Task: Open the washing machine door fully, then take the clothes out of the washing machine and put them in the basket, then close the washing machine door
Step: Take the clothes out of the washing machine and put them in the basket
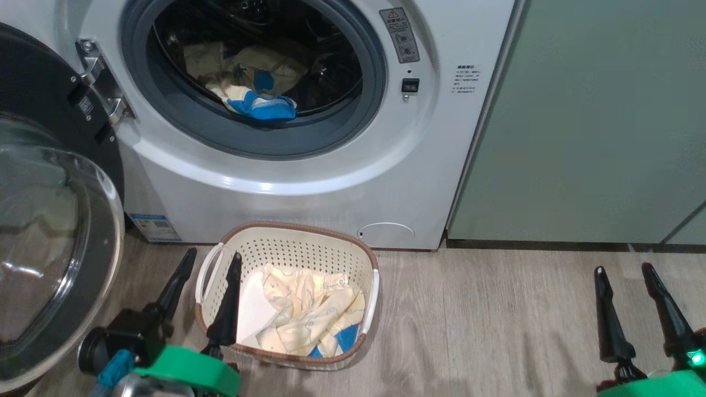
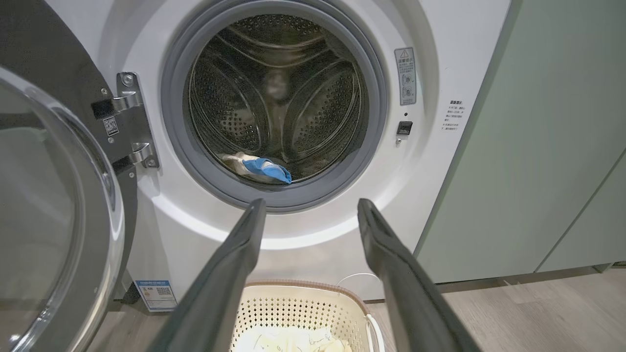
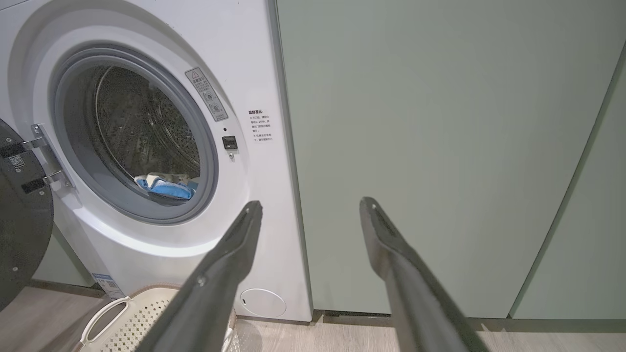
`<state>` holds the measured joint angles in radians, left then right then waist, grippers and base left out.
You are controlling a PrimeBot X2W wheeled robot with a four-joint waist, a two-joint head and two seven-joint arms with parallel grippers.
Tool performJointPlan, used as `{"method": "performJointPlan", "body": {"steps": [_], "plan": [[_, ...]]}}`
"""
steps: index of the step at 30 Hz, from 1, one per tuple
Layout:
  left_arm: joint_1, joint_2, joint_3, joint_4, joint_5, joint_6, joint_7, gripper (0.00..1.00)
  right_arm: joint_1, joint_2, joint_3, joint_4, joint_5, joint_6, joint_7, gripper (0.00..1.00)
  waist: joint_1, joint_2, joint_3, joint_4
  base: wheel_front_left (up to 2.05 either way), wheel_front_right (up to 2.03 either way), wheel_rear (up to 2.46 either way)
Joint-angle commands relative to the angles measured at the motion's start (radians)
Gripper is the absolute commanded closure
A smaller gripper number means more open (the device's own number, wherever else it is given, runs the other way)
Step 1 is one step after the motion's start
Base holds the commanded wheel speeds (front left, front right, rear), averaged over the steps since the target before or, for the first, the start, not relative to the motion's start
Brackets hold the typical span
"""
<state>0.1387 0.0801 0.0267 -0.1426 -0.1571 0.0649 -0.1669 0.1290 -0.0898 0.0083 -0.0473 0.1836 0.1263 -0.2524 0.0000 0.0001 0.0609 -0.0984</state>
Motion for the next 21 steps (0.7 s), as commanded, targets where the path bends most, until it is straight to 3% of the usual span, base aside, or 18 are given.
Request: {"method": "performJointPlan", "body": {"steps": [1,10,21], "plan": [[-0.053,0.008,0.029,-0.024,-0.008,0.004,-0.005,0.0,-0.031,-0.025,0.022,-0.035,0.0,0.004,-0.009,0.0,0.0,-0.0001,0.004,0.002,0.0,0.0,0.0],[-0.152,0.019,0.01,0.05,-0.018,-0.012,-0.013,0.0,-0.058,-0.022,0.029,-0.051,0.001,0.004,-0.009,0.0,0.0,-0.0001,0.061,0.01,0.0,0.0,0.0],[-0.371,0.06,-0.018,0.197,-0.026,-0.054,0.023,0.0,-0.126,-0.018,0.035,-0.067,0.009,0.004,-0.009,0.0,0.0,-0.0001,0.212,-0.006,0.0,0.0,0.0]]}}
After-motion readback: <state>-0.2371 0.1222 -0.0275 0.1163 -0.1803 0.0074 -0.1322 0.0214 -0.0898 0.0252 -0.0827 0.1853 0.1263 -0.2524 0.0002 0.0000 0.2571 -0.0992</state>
